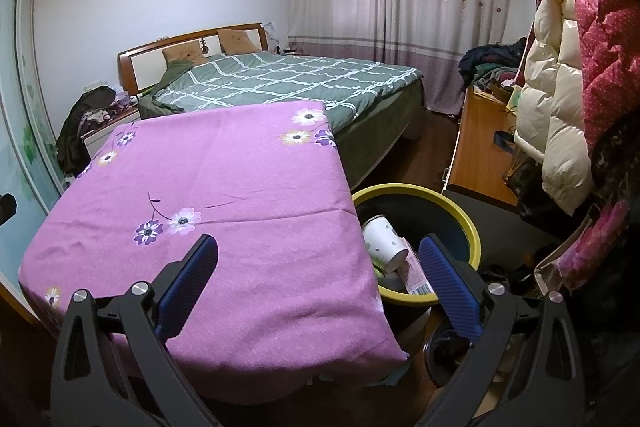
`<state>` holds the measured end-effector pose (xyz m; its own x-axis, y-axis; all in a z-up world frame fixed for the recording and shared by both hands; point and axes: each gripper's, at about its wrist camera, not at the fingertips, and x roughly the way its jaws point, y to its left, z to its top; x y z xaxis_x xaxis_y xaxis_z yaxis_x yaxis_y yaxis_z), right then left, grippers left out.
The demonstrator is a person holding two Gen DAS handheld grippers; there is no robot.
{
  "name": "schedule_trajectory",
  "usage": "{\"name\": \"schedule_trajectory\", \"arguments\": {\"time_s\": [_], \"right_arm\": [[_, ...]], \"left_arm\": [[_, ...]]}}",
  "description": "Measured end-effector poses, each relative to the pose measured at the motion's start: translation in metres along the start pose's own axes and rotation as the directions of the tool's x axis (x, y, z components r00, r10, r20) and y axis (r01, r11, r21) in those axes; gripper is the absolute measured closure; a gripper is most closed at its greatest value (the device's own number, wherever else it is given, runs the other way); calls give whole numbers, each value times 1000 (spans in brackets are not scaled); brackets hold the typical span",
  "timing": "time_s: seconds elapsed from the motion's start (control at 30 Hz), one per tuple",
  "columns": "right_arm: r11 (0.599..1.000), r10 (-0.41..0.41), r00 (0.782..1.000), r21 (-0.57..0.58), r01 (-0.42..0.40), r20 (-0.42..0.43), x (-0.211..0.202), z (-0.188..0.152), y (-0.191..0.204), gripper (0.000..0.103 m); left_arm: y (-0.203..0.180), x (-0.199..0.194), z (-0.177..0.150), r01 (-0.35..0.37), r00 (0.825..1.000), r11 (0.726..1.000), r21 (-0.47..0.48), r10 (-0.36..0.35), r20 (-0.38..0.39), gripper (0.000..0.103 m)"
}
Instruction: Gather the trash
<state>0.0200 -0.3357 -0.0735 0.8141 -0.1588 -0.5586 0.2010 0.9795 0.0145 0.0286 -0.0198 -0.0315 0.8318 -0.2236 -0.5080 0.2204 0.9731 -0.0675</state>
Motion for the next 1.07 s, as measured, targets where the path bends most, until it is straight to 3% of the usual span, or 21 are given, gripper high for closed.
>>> {"name": "schedule_trajectory", "arguments": {"time_s": [0.73, 0.93, 1.07], "right_arm": [[1000, 10, 1000, -8, -10, -19, 18, 5, 4, 7], [997, 68, 996, -19, -70, -53, 66, 35, 22, 7], [992, 117, 989, -30, -120, -91, 131, 62, 50, 7]], "left_arm": [[2, 22, 5, -2, 999, 1000, -4, 2, -32, 5], [25, 92, 30, -67, 993, 998, -3, 66, -96, 5], [49, 165, 47, -120, 981, 993, -4, 118, -152, 5]]}}
